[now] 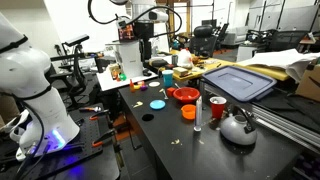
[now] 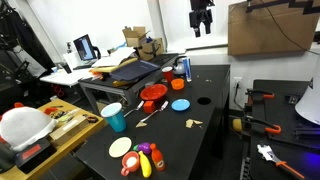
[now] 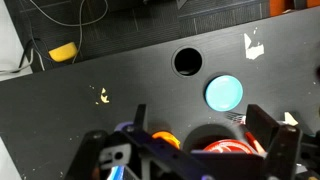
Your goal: Move the tube of toothpaste to the left
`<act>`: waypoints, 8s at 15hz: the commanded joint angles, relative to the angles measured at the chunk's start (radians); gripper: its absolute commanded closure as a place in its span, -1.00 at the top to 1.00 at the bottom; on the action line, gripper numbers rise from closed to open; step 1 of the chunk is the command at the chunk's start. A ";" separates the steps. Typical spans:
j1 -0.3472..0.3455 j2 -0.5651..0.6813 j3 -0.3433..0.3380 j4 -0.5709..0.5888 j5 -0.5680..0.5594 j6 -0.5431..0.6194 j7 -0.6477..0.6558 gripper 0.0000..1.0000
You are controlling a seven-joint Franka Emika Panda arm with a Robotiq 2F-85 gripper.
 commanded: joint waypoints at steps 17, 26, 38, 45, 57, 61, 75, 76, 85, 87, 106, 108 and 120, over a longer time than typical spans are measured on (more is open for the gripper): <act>-0.014 0.001 0.013 0.002 0.004 -0.002 -0.004 1.00; 0.000 0.065 0.028 0.011 0.109 -0.010 0.054 1.00; 0.007 0.242 0.128 0.029 0.108 0.277 0.332 1.00; -0.009 0.411 0.089 0.131 0.012 0.394 0.384 1.00; -0.018 0.620 -0.008 0.389 -0.114 0.360 0.349 1.00; -0.011 0.617 -0.025 0.386 -0.165 0.355 0.351 1.00; -0.045 0.630 -0.018 0.415 -0.254 0.339 0.132 1.00; -0.054 0.639 -0.012 0.425 -0.239 0.334 0.097 1.00; -0.093 0.740 0.007 0.540 -0.206 0.255 -0.067 1.00; -0.098 0.757 0.011 0.562 -0.207 0.239 -0.084 1.00; -0.153 0.903 0.051 0.728 -0.165 0.093 -0.205 0.67; -0.150 0.894 0.049 0.727 -0.171 0.077 -0.207 0.31; -0.145 0.860 0.048 0.705 -0.166 0.033 -0.192 -1.00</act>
